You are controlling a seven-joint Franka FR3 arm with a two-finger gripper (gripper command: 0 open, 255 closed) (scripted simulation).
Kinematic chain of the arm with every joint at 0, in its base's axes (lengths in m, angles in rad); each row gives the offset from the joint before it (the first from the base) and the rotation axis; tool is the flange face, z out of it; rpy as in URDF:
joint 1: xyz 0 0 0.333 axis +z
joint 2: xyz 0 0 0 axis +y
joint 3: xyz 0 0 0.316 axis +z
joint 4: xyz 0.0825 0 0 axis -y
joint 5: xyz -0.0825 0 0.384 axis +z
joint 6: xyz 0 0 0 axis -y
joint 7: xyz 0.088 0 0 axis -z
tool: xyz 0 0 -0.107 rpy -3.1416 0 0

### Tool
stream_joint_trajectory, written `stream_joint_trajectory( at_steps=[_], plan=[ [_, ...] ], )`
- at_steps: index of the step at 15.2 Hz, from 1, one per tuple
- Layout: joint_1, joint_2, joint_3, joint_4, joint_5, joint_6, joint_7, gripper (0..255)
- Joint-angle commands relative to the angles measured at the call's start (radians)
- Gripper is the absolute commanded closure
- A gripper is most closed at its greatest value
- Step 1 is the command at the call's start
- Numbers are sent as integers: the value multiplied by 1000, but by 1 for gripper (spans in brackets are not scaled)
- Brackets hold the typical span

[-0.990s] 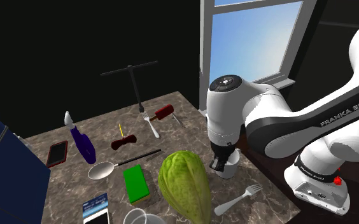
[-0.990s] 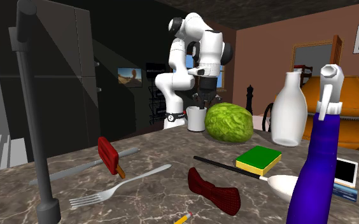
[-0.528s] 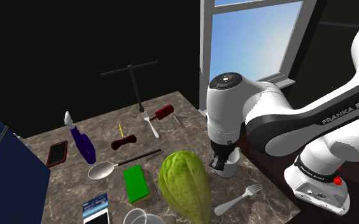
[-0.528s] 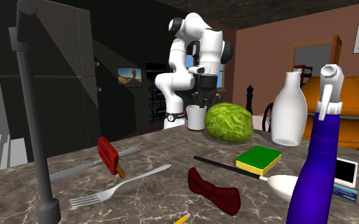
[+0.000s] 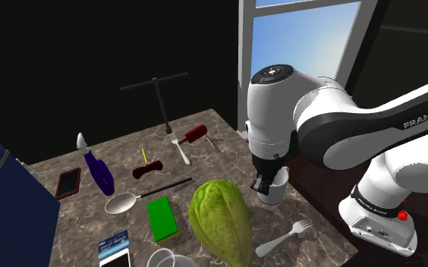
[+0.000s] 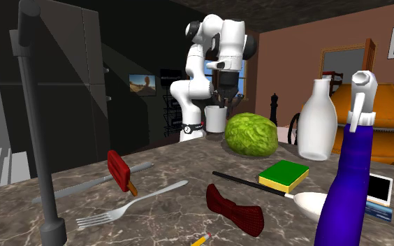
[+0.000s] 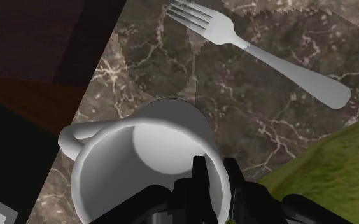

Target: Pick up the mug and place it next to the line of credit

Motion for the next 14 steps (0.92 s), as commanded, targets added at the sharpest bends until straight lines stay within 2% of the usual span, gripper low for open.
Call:
stream_joint_trajectory(
  at_steps=[1,14],
  plan=[
    [1,-12,-9,18,-2,-30,-2,255],
    [1,-67,-63,153,-22,-219,-11,255]
  ],
)
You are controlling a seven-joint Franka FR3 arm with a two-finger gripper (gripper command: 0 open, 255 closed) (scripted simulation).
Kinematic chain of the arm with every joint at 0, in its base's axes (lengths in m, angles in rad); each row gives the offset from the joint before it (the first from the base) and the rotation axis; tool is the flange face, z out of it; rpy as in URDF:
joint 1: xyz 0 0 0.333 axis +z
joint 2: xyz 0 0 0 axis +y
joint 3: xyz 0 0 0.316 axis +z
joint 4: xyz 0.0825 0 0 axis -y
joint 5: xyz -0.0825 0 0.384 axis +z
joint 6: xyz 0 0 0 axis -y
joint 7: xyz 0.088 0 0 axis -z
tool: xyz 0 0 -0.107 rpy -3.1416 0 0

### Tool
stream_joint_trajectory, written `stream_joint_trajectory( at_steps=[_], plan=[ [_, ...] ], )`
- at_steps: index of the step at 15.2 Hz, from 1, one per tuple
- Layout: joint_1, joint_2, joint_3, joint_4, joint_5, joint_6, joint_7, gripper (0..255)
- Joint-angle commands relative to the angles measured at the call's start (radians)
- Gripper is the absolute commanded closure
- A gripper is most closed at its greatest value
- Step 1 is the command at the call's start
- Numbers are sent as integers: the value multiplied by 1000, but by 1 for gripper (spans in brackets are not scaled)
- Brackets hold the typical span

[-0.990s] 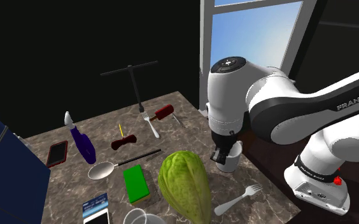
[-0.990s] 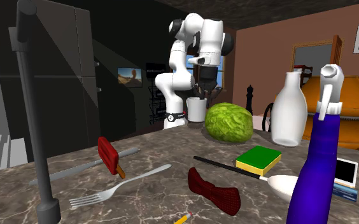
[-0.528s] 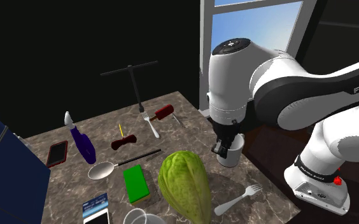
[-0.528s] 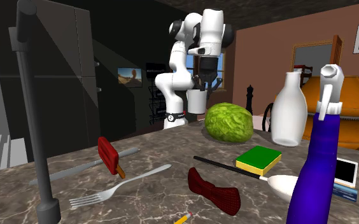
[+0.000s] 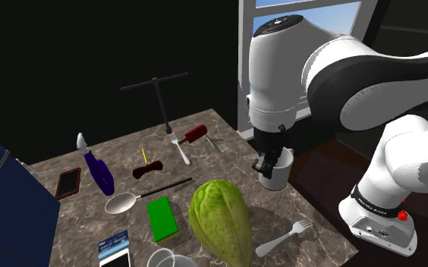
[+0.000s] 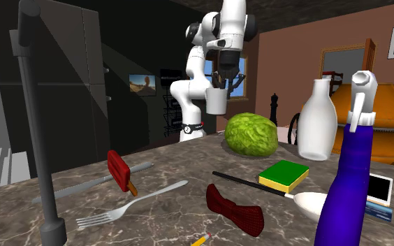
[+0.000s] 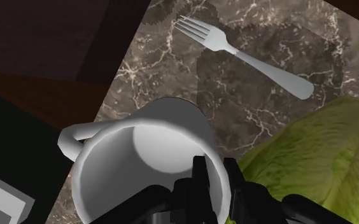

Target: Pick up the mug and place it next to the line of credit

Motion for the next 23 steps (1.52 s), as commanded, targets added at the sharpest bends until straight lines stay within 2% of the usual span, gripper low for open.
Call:
stream_joint_trajectory(
  at_steps=[1,9,13,16,20,23],
  plan=[
    [-1,-5,-8,23,-4,-28,-1,255],
    [-7,-13,-32,119,-20,-133,-1,255],
    [-42,148,62,255,-52,-104,90,255],
    [-68,280,137,368,-104,-92,171,255],
    [-82,487,236,539,-222,-97,304,255],
    [-46,666,285,688,-348,-126,416,255]
  ],
)
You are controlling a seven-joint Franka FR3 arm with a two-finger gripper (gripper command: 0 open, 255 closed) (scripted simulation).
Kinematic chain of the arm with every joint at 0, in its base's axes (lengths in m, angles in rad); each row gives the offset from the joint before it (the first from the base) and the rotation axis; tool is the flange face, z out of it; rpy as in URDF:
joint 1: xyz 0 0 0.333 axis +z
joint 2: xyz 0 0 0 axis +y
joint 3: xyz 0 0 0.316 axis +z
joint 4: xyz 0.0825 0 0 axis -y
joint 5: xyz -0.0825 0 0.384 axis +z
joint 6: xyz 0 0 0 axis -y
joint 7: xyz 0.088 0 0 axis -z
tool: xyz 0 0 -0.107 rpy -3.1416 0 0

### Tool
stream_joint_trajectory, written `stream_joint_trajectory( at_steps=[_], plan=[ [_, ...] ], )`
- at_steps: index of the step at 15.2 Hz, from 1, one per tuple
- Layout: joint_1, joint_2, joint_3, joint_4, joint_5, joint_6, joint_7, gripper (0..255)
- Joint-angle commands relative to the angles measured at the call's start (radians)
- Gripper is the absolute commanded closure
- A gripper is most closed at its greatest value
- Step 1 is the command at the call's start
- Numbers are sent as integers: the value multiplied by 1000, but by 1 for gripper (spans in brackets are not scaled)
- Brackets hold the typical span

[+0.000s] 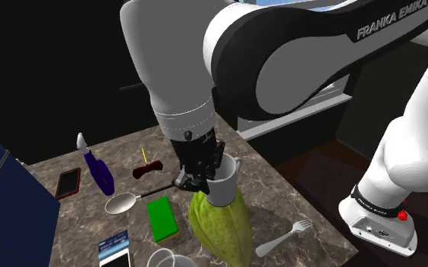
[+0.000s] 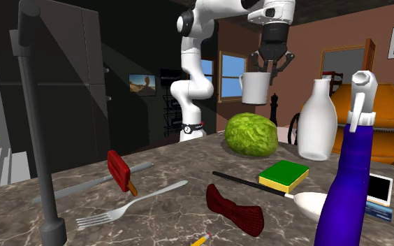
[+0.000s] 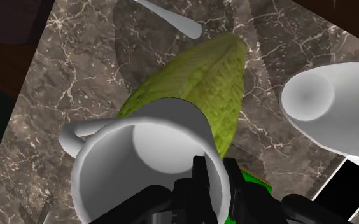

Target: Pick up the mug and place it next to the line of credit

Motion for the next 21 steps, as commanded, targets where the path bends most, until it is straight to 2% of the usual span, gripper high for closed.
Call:
stream_joint_trajectory(
  at_steps=[1,4,7,9,10,21],
  plan=[
    [38,116,22,104,-84,-29,73,255],
    [142,293,16,288,-207,-94,157,255],
    [279,462,-19,512,-311,-181,203,255],
    [389,581,-53,704,-375,-257,211,255],
    [418,610,-63,756,-389,-278,210,255],
    [347,584,-56,547,-376,-110,232,255]
  ],
)
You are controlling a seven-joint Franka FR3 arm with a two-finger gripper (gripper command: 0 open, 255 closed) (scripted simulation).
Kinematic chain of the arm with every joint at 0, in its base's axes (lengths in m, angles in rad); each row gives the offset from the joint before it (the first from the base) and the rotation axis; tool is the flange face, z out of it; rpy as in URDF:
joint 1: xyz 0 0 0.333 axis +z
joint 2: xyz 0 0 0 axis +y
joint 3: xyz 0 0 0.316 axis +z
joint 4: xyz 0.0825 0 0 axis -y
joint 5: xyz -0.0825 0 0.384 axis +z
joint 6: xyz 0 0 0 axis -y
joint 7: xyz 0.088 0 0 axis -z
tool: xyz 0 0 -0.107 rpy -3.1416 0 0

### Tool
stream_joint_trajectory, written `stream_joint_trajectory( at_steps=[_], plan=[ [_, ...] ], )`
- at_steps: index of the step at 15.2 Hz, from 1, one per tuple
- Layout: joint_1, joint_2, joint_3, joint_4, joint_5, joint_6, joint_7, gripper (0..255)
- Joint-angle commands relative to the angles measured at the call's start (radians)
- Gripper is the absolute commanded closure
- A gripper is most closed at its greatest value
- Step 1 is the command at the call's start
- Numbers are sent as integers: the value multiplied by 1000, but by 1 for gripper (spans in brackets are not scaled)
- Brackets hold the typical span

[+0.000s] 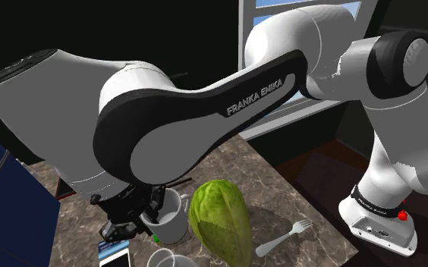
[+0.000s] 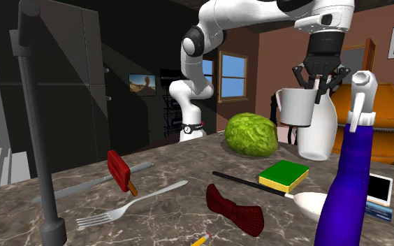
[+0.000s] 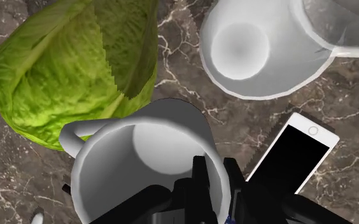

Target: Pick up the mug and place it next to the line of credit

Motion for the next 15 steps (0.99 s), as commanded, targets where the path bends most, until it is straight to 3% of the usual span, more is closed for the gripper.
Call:
stream_joint_trajectory(
  at_steps=[1,15],
  plan=[
    [-10,-2,0,-34,0,30,4,255],
    [-42,25,-14,-194,-24,200,31,255]
  ],
)
